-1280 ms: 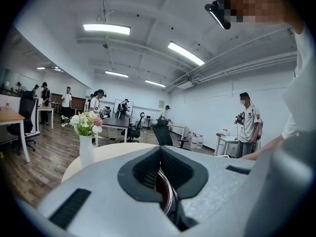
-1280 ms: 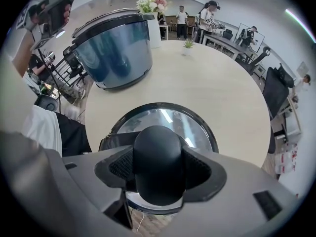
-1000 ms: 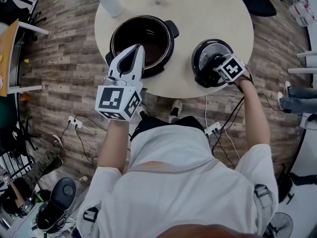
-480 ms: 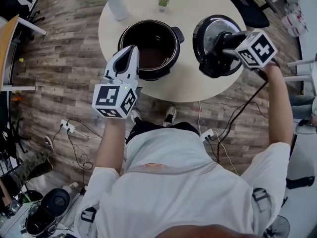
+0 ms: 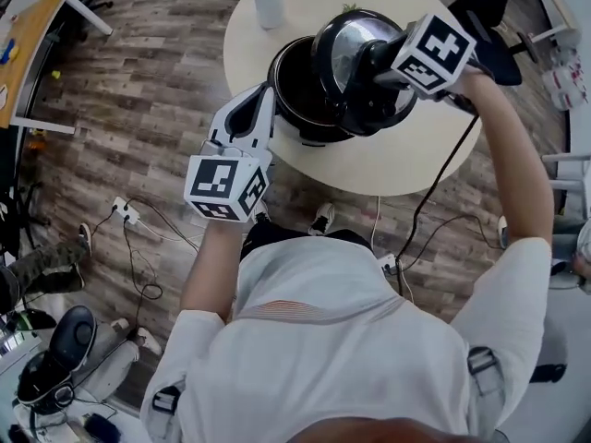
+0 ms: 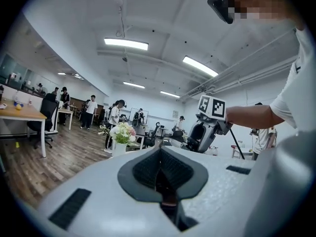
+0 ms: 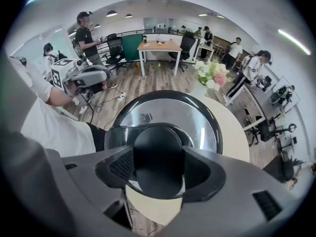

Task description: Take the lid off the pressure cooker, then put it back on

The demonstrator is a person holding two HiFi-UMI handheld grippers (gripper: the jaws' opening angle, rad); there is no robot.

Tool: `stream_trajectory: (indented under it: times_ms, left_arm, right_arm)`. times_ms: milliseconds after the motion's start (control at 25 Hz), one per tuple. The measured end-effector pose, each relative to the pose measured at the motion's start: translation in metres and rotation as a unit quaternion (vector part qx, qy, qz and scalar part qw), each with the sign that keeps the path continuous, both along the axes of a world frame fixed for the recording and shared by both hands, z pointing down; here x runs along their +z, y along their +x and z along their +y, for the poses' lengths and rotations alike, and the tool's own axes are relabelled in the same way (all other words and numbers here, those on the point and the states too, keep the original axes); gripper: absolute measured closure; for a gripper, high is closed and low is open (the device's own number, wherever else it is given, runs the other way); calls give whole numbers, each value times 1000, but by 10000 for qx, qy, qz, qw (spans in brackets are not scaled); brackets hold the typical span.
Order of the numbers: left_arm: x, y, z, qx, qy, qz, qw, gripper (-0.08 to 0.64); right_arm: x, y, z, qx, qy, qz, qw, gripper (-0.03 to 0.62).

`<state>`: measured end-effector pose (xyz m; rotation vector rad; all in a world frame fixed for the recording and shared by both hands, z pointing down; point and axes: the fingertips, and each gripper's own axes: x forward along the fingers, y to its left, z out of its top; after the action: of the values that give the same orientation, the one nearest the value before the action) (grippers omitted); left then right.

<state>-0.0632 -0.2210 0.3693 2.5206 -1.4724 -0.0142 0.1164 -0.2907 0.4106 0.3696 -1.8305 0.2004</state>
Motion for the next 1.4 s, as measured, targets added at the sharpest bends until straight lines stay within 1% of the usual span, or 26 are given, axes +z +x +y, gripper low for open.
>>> stream_trajectory:
  times_ms: [80, 200, 320, 440, 520, 680, 880, 1040, 1280, 1400]
  left_arm:
    - [2, -14, 5, -76, -14, -6, 10000, 555]
    - [6, -35, 11, -247, -53, 10, 9997, 555]
    - [9, -51, 13, -334, -98, 28, 9994, 555]
    - [13, -58, 14, -358, -131, 59, 9993, 555]
    - [15, -59, 15, -346, -137, 72, 9993, 555]
    - [14, -60, 16, -305, -112, 76, 9994, 555]
    - [11, -64, 9, -318, -88, 66, 9994, 555]
    - [13, -65, 6, -316, -121, 58, 9994, 555]
    - [12, -65, -2, -286, -134, 69, 9995, 555]
    - [10, -64, -8, -260, -119, 62, 9996, 555]
  right_arm:
    - [12, -26, 1, -201, -134, 64, 9997, 308]
    - [34, -54, 2, -453, -307, 255, 9982, 308]
    - [50, -74, 0, -546, -471, 466, 9963, 308]
    - [62, -85, -3, -591, -600, 698, 9940, 308]
    - [68, -91, -4, -556, -670, 771, 9932, 308]
    - [75, -96, -9, -307, -770, 777, 9935, 308]
    - [85, -102, -13, -358, -720, 815, 9934, 308]
    - [87, -103, -14, -374, -807, 750, 9932, 308]
    - [87, -104, -12, -733, -843, 744, 9910, 313]
    - [87, -104, -12, -1107, -799, 894, 9866, 313]
